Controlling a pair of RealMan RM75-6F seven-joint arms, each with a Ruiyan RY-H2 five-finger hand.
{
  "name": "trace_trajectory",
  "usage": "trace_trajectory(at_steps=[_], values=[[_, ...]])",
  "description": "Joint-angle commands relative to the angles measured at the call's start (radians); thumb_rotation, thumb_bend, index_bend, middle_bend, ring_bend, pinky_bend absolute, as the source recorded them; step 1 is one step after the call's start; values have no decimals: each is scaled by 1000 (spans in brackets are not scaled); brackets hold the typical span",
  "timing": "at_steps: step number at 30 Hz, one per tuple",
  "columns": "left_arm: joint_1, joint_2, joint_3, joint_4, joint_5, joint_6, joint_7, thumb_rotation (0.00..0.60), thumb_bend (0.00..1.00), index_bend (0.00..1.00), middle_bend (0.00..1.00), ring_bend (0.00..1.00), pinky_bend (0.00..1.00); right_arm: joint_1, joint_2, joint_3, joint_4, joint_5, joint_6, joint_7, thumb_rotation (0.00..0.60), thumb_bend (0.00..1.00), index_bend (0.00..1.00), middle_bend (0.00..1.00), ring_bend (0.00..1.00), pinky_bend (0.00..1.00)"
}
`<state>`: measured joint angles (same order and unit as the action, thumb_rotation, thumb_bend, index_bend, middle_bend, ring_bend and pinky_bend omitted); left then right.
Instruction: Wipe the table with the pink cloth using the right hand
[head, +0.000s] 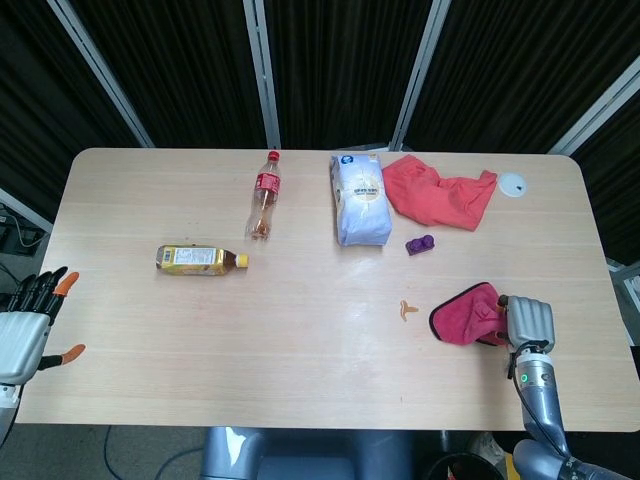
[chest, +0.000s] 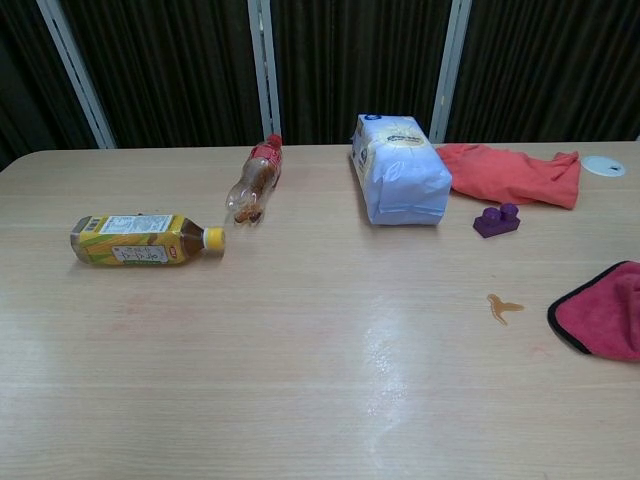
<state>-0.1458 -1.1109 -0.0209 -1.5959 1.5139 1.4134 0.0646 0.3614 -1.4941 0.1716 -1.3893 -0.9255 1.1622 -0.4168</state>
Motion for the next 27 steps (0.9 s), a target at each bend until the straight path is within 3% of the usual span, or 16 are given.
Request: trace_trajectory(at_steps=[1, 17, 27], values=[[-1, 0, 0, 0, -1, -1, -4, 600, 4, 48, 0, 0, 0, 12, -18, 23, -17, -9, 2, 17, 600, 489, 764, 667, 608, 780], [-11, 6, -2, -2, -23, -31, -27, 600, 4, 55, 0, 0, 0, 126, -173, 75, -127, 25, -13, -75, 600, 489, 771, 667, 609, 780], [-15, 13, -3, -13, -39, -47, -41, 600, 7, 55, 0, 0, 0, 141, -233, 40, -225, 31, -20, -64, 600, 491, 775, 667, 609, 781]])
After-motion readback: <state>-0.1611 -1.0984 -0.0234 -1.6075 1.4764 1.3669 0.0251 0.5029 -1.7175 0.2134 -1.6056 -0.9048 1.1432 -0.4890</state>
